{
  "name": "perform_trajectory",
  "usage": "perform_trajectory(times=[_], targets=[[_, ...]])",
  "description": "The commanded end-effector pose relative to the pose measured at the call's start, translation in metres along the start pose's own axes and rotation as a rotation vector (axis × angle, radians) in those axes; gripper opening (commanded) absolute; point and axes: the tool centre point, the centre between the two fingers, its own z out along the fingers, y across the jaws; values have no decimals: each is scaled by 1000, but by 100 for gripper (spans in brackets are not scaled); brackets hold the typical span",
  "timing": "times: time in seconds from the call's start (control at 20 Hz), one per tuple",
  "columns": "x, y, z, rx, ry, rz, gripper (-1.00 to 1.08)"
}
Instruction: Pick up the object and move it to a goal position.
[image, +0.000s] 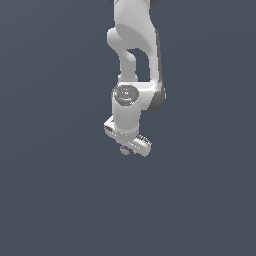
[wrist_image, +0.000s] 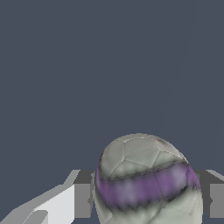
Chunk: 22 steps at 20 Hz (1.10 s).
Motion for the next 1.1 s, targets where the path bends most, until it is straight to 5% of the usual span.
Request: perform_trajectory(times=[0.0, 1.05], targets=[[-12, 5, -17, 2, 1, 0, -100], [-102, 40, -140, 0, 3, 0, -100]])
